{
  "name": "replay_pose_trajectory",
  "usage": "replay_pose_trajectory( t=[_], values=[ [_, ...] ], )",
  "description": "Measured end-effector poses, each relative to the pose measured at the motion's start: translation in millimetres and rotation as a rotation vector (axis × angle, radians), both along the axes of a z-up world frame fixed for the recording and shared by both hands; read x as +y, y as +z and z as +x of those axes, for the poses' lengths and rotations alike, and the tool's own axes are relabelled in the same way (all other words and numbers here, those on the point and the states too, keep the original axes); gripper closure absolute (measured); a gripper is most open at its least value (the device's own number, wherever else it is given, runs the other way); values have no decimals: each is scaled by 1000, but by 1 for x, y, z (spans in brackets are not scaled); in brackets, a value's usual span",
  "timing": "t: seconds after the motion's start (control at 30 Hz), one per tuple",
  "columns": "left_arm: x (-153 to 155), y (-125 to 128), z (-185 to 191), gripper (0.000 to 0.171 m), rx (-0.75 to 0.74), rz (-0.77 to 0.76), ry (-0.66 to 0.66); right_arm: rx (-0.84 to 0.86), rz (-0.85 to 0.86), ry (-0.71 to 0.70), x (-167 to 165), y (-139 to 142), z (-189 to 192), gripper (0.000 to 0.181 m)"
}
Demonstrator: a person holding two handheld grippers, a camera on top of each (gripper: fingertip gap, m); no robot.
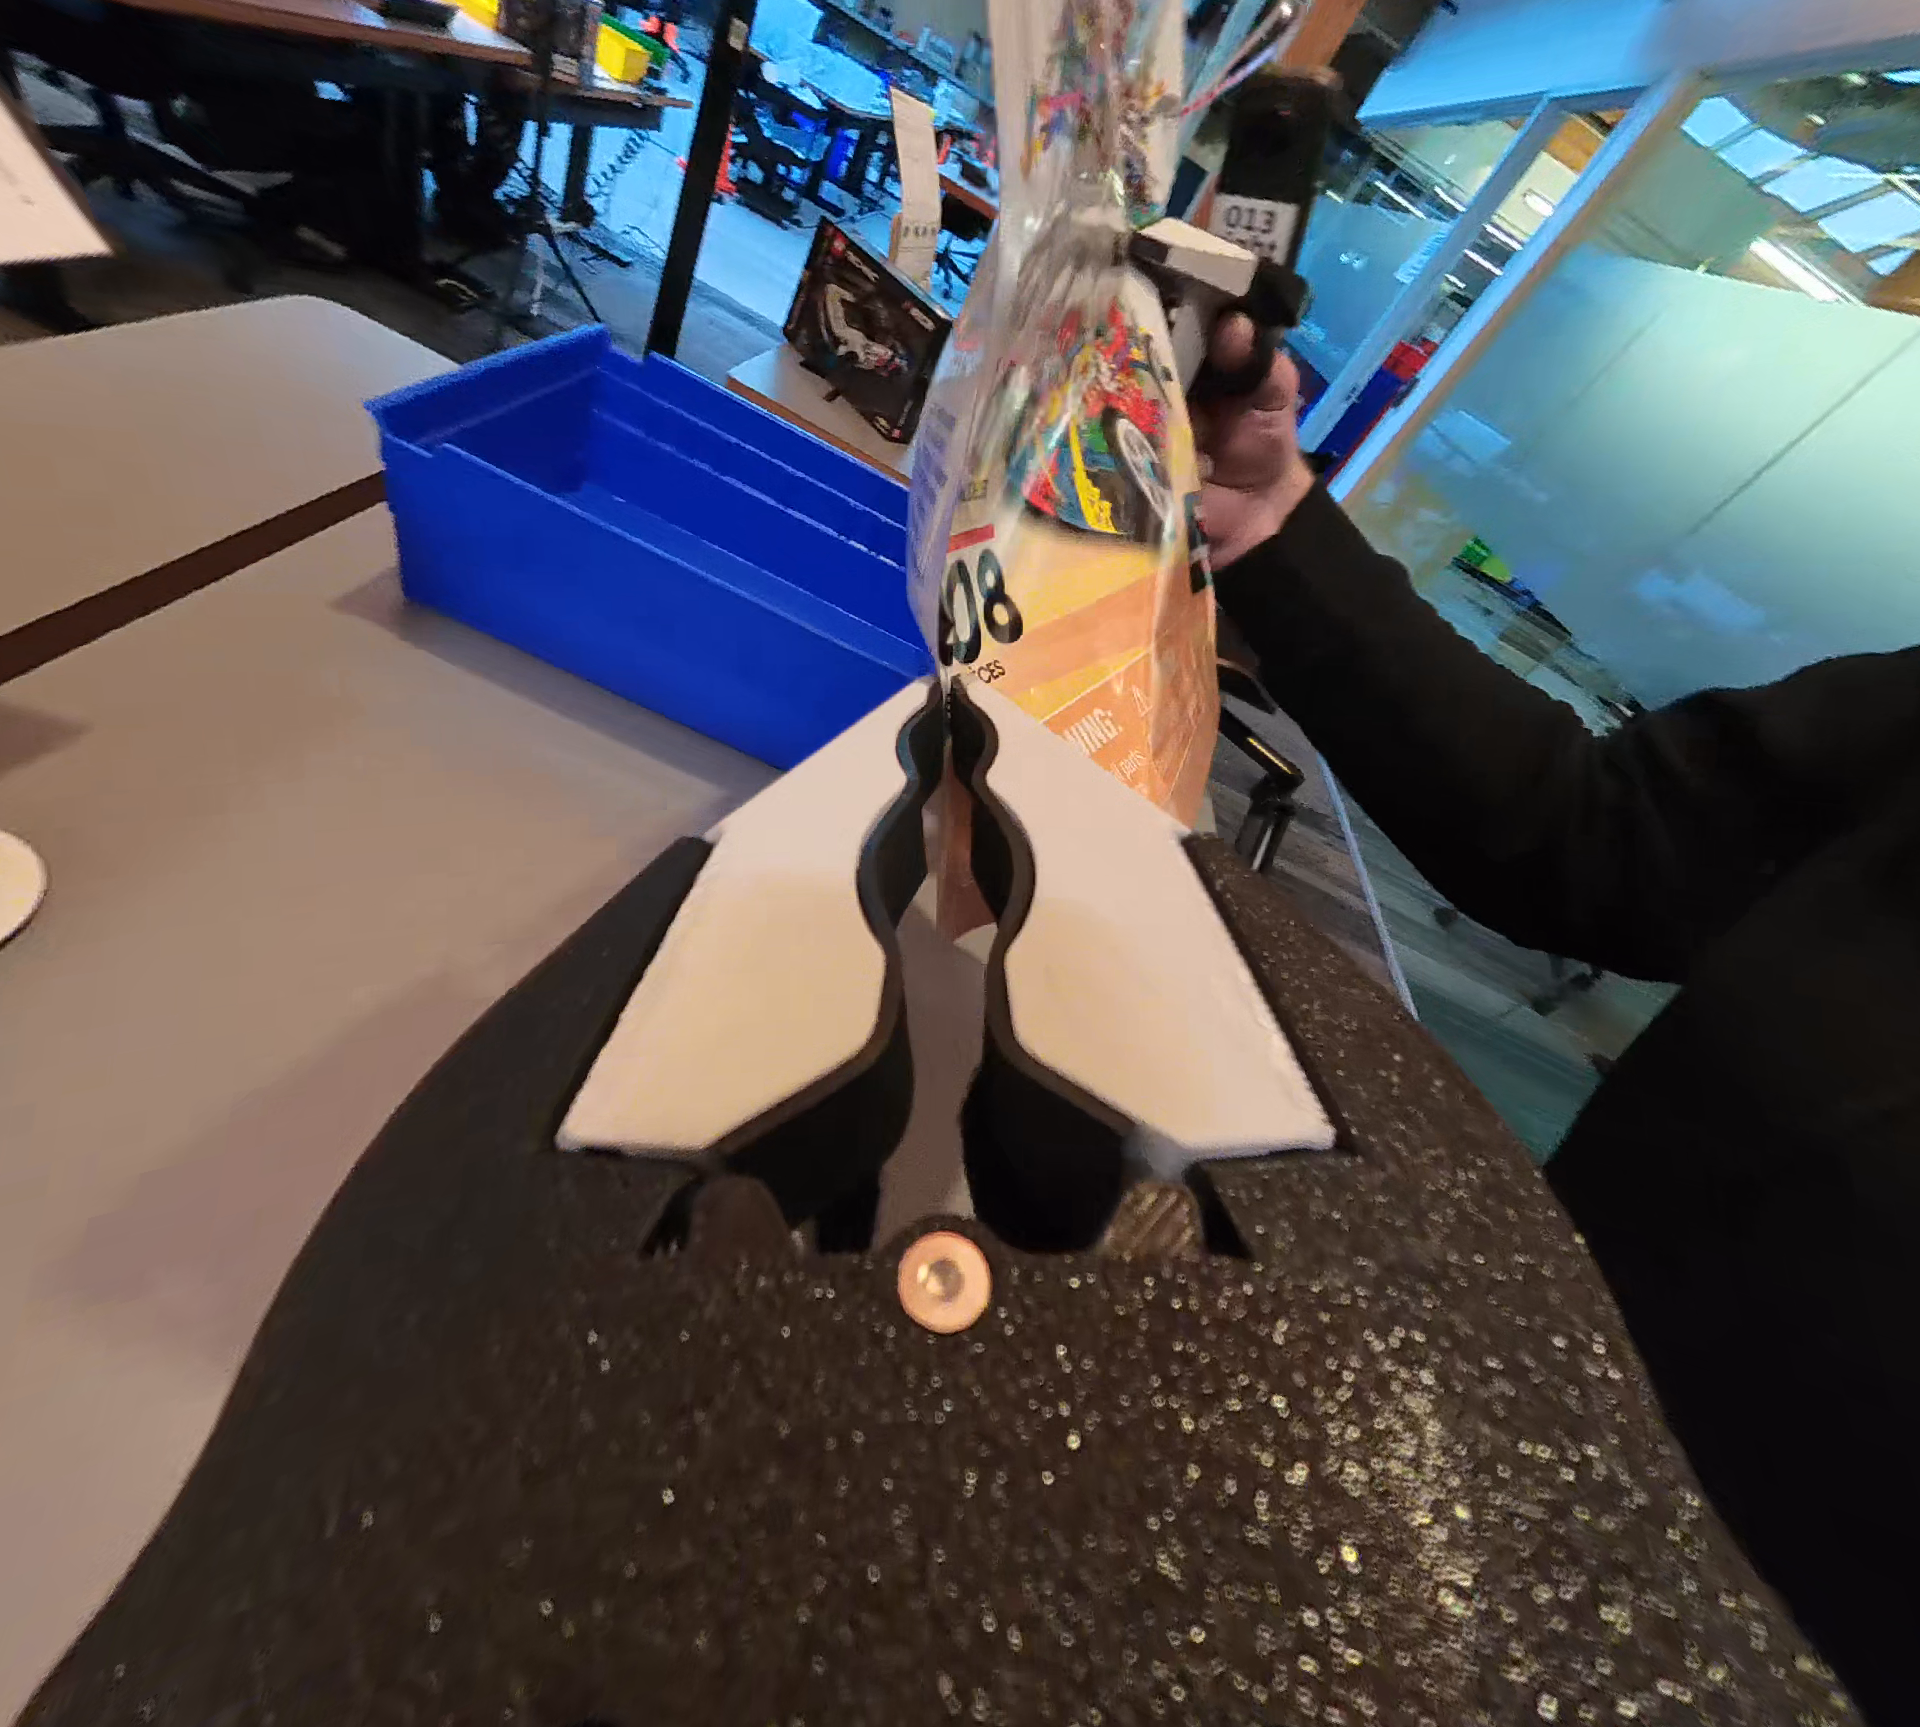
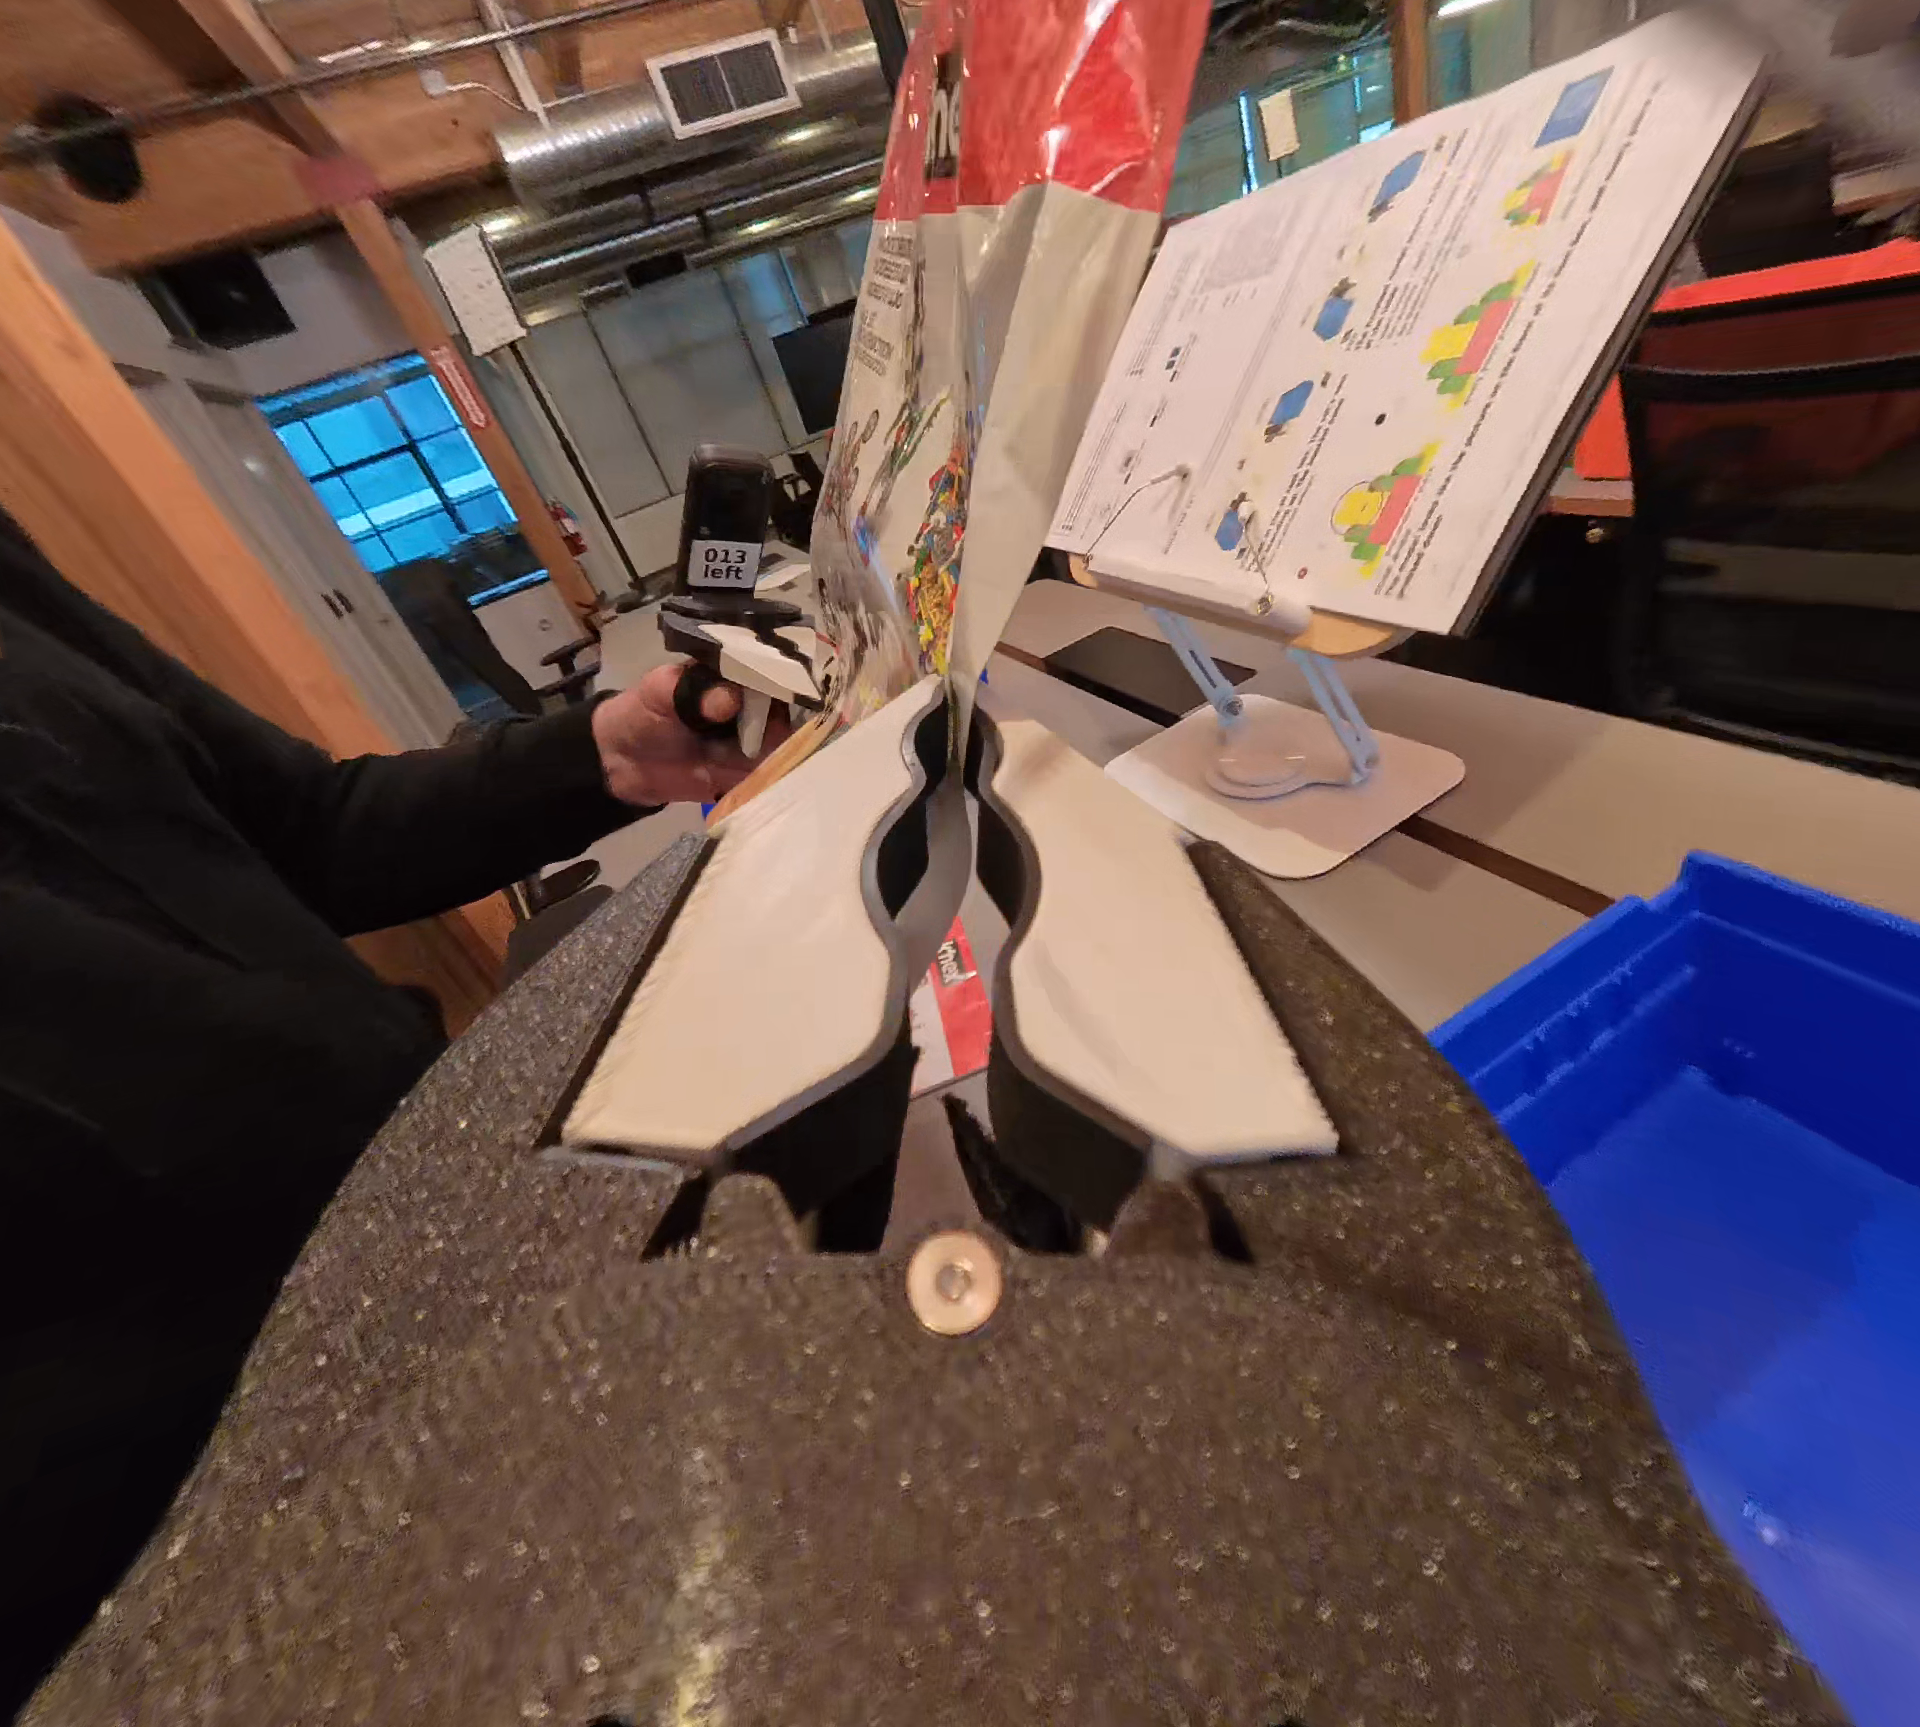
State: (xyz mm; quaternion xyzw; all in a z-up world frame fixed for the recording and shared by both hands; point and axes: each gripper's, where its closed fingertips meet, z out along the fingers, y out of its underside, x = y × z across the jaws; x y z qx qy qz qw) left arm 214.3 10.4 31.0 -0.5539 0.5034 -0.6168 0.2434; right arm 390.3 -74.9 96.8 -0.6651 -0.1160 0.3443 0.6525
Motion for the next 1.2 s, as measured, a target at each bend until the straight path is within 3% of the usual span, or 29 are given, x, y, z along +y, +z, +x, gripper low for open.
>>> replay_pose_trajectory(
  t=[0.1,0.13,0.2,0.27,0.37,0.47,0.63,0.83,0.93,0.97,1.03,1.13,1.2],
  values=[
    [10,2,-2,171,-21,-15,22,-6,25,48,-3,14,-16,181],
    [11,8,-4,171,-57,-39,12,0,26,69,-5,16,-21,173],
    [13,20,-9,171,-125,-73,6,13,-28,74,-1,2,-26,128],
    [17,33,-14,171,-205,-159,-5,55,-83,138,-1,-19,-40,118],
    [19,39,-19,171,-281,-238,-41,66,-90,202,2,-40,-65,120],
    [29,38,-23,171,-320,-341,-24,159,-73,210,7,-42,-68,133],
    [42,34,-40,171,-360,-570,-39,209,-102,259,6,-56,-88,135],
    [52,19,-58,171,-412,-694,-4,253,-107,335,3,-63,-116,164],
    [56,16,-64,171,-417,-689,12,259,-94,300,6,-64,-120,169],
    [58,16,-66,171,-419,-674,19,257,-76,266,7,-62,-117,180],
    [56,11,-64,171,-365,-585,40,218,-67,188,11,-60,-112,181],
    [61,-10,-57,171,-199,-330,195,131,-96,50,15,-61,-100,181],
    [51,-4,-54,171,-185,-288,164,155,-77,12,12,-55,-93,181]
  ],
)
